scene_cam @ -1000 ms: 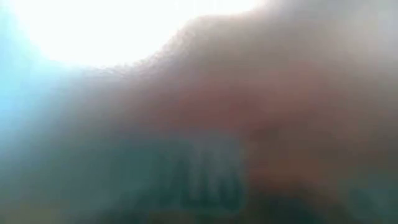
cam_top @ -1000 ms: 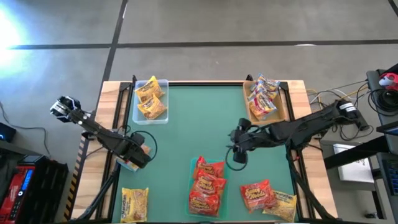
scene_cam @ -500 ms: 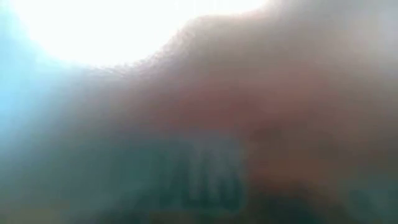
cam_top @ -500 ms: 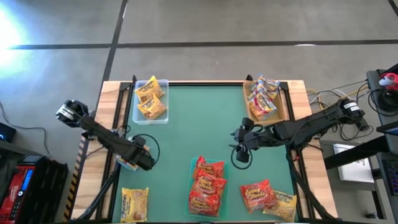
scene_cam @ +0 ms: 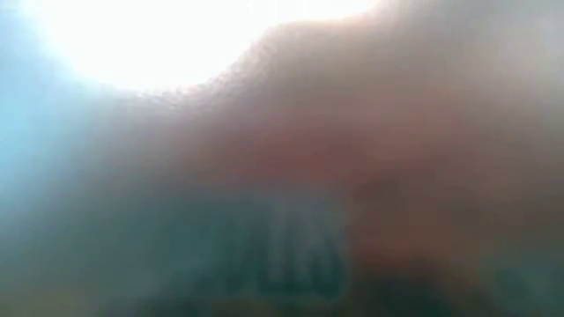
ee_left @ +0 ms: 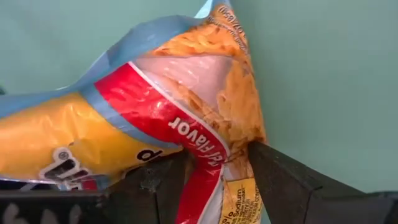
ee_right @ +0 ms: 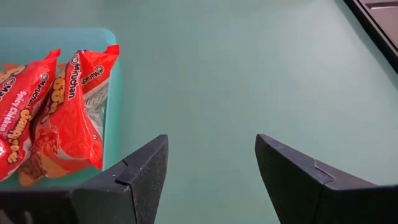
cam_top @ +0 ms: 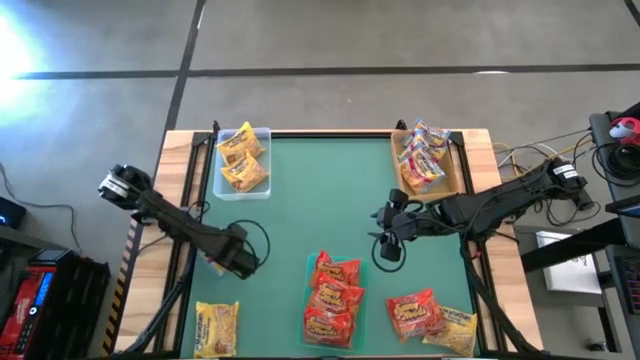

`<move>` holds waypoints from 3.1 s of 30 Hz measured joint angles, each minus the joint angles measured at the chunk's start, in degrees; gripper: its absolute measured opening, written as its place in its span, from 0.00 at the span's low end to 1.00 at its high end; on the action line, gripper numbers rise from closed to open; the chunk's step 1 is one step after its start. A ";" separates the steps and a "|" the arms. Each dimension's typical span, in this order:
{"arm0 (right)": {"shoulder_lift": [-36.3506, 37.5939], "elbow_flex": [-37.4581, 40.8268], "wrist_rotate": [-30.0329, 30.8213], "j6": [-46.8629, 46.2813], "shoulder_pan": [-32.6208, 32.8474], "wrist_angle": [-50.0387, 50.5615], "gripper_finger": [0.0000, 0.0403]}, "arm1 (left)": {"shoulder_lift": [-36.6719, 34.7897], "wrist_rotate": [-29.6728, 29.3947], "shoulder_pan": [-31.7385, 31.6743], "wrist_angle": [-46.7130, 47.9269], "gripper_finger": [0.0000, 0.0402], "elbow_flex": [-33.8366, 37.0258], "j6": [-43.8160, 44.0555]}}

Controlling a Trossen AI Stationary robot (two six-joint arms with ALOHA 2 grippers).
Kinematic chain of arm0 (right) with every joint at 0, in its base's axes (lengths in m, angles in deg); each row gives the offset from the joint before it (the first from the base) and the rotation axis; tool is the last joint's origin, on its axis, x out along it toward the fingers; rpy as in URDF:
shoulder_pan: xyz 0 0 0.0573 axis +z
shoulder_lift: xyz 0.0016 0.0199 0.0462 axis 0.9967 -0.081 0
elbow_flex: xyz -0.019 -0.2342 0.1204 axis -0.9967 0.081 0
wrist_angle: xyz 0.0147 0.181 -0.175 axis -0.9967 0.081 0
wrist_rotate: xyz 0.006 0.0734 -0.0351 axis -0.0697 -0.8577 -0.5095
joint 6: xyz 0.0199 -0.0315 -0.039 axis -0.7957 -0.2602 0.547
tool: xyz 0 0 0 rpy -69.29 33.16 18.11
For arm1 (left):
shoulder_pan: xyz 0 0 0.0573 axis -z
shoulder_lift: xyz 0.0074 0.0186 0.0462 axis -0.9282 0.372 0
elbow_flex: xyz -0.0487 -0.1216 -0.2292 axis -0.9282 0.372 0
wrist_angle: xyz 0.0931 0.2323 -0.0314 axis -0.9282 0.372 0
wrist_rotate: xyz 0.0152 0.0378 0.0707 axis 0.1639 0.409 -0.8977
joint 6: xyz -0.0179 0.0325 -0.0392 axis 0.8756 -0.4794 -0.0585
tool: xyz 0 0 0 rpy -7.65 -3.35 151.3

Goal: Sort Maruchan noodles
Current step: Put the blue noodle pack into the yellow bin

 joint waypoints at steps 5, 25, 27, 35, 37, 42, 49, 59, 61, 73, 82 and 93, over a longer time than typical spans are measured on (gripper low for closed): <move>0.00 -0.02 0.00 0.00 0.00 0.02 0.57 | 0.23 -6.23 -1.78 -3.63 0.41 -3.33 -6.57; 0.00 0.06 -0.02 -0.72 0.00 0.12 0.57 | 0.14 -5.59 -4.64 4.53 0.41 -16.39 -10.48; 0.00 0.32 -0.02 -0.69 0.00 0.15 0.57 | 0.14 -1.69 -3.95 4.31 0.41 -14.58 -8.01; 0.00 0.88 -0.02 -0.56 0.00 0.17 0.57 | 0.14 -4.45 -4.52 -3.07 0.41 -5.92 -6.08; 0.00 0.91 -0.02 -0.58 0.00 0.17 0.57 | 0.17 -6.95 -5.43 -4.25 0.41 -3.67 -6.87; 0.00 0.92 -0.02 -0.66 0.00 0.15 0.57 | 0.14 -12.05 -8.10 -11.72 0.41 0.42 -13.70; 0.00 0.92 -0.02 -2.39 0.00 0.07 0.57 | 0.17 -19.10 -12.38 -26.12 0.41 2.50 -23.43; 0.00 0.94 -0.02 -4.07 0.00 0.02 0.57 | 0.16 -26.16 -19.34 -39.08 0.41 2.22 -36.83; 0.00 0.94 -0.02 -4.07 0.00 0.02 0.57 | 0.17 -26.50 -20.15 -39.29 0.41 1.27 -39.28; 0.00 0.96 -0.02 -4.94 0.00 0.03 0.57 | 2.28 -16.55 -15.25 -37.50 0.41 -2.36 -28.37; 0.00 1.05 0.00 -3.82 0.00 0.01 0.57 | 8.80 -16.97 -14.96 -37.45 0.41 -2.39 -27.30; 0.00 1.05 0.46 -3.44 0.00 -0.28 0.57 | 15.46 -25.28 -16.28 -42.18 0.41 -6.13 -41.91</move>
